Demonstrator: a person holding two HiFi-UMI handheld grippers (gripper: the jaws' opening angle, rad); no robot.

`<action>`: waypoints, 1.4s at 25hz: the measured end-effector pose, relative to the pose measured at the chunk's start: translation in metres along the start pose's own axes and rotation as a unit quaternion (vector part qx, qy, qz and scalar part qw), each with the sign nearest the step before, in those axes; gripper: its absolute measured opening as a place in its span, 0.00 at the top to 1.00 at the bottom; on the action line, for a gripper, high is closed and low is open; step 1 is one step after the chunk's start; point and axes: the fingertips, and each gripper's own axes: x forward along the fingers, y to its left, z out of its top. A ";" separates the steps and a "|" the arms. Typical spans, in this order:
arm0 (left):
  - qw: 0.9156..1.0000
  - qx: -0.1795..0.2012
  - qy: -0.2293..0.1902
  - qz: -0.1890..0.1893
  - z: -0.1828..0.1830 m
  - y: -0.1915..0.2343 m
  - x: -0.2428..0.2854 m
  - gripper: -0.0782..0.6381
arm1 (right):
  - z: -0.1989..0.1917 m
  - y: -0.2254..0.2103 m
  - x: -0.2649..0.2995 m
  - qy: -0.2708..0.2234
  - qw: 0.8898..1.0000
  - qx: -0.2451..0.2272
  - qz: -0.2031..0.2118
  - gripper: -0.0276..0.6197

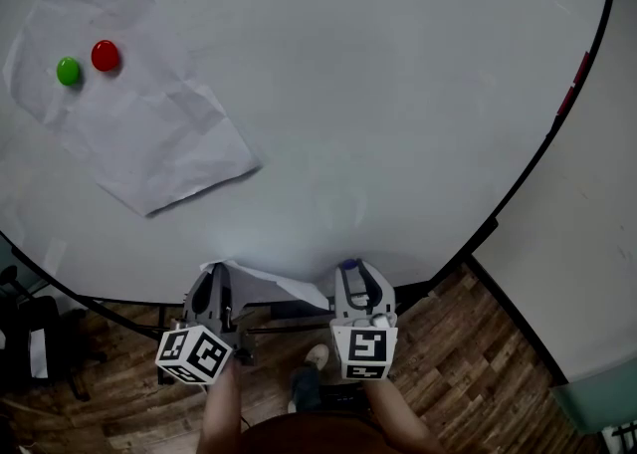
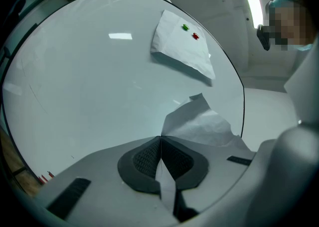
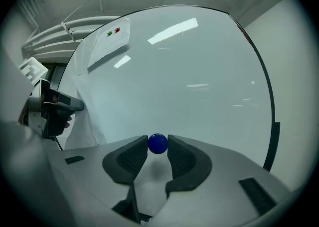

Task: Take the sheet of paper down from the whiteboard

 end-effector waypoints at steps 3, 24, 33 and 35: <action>1.000 0.000 0.001 0.001 0.000 0.001 -0.001 0.86 | -0.002 0.000 -0.002 0.002 1.000 0.002 -0.002 0.75; 1.000 -0.019 -0.011 -0.008 0.004 0.001 -0.004 0.86 | -0.001 -0.004 -0.008 0.000 1.000 -0.005 -0.003 0.75; 1.000 -0.021 -0.015 -0.006 0.007 0.003 -0.004 0.86 | -0.003 -0.006 -0.009 0.004 1.000 -0.005 -0.004 0.75; 1.000 -0.021 -0.015 -0.006 0.007 0.005 -0.004 0.86 | -0.004 -0.007 -0.010 0.004 1.000 -0.005 -0.004 0.75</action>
